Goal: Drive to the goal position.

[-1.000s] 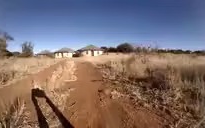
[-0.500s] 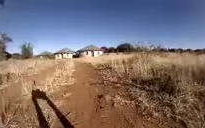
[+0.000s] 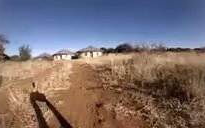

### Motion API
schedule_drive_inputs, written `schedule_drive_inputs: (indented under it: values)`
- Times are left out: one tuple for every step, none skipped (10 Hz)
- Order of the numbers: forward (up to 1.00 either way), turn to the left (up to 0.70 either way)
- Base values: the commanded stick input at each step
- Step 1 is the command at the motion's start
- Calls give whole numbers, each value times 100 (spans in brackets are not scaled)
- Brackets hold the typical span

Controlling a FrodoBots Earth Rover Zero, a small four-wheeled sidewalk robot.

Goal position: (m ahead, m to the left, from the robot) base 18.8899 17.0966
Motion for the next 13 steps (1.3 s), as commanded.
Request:
schedule_drive_inputs:
  values:
    - [50, 0]
    - [50, 13]
    - [50, 49]
    - [50, 49]
    - [50, 16]
    - [50, 0]
    - [50, 0]
    - [50, 0]
    - [50, 0]
    - [50, 0]
    - [50, 0]
    - [50, 0]
    - [50, 0]
